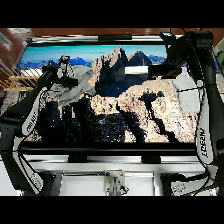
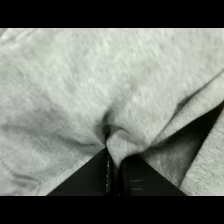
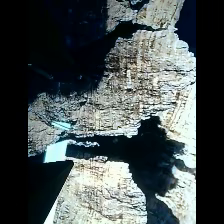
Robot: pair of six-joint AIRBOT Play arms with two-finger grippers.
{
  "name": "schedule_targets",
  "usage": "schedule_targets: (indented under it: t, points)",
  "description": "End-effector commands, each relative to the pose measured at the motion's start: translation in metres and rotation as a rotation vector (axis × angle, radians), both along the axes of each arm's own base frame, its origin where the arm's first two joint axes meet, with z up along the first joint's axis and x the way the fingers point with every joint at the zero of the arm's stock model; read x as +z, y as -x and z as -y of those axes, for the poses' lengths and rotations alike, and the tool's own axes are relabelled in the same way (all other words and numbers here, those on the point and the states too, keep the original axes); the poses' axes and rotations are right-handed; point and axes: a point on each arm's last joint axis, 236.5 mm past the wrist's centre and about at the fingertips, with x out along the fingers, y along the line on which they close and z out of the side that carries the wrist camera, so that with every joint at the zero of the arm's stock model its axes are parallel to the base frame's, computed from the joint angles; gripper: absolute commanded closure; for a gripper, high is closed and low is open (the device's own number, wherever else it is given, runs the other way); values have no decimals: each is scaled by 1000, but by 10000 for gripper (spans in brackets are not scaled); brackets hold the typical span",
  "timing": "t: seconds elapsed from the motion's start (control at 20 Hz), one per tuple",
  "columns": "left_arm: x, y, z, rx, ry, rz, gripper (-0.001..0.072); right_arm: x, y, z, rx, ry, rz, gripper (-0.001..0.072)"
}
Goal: Fold the shirts.
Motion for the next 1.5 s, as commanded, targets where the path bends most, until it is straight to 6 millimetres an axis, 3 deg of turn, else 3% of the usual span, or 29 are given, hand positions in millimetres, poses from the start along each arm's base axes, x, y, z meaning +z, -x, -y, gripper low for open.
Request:
schedule_targets:
  t: [0.0, 0.15, 0.2, 0.3, 0.4, 0.45, 0.55, 0.7, 0.8, 0.95, 1.0, 1.05, 1.1, 1.15, 1.25, 1.35, 1.45]
  points:
    - [87, -13, 28, -28, 47, 173, 670, 13, -11, 7, 7, 27, 78, 36]
    - [233, 13, 83, -126, 113, 417, 671, 58, -11, 23, -18, 73, 204, 36]
    - [285, 35, 103, -169, 146, 506, 671, 80, -6, 29, -26, 83, 253, 36]
    - [370, 89, 136, -253, 214, 647, 671, 132, 10, 45, -53, 114, 377, 36]
    - [422, 141, 156, -323, 268, 716, 671, 182, 34, 63, -88, 149, 496, 36]
    - [431, 160, 163, -350, 281, 713, 671, 206, 50, 73, -108, 164, 553, 36]
    - [414, 187, 178, -383, 284, 609, 671, 246, 82, 86, -144, 171, 646, 36]
    - [338, 207, 212, -414, 261, 384, 671, 277, 127, 97, -187, 146, 706, 36]
    - [273, 226, 248, -445, 252, 245, 670, 273, 145, 100, -201, 138, 669, 36]
    - [181, 276, 318, -497, 329, 64, 670, 248, 159, 100, -200, 145, 548, 36]
    - [155, 293, 336, -505, 342, 18, 636, 241, 159, 98, -192, 142, 523, 36]
    - [136, 305, 344, -507, 330, -23, 304, 234, 157, 96, -186, 141, 505, 36]
    - [127, 309, 344, -506, 311, -49, 18, 225, 155, 96, -184, 150, 474, 36]
    - [126, 307, 335, -490, 291, -65, 13, 213, 153, 96, -176, 167, 431, 36]
    - [136, 287, 293, -429, 237, -80, 24, 177, 149, 99, -141, 225, 296, 36]
    - [150, 265, 232, -366, 172, -100, 28, 132, 143, 97, -104, 262, 157, 36]
    - [151, 259, 173, -283, 115, -167, 28, 81, 141, 87, -45, 259, 29, 36]
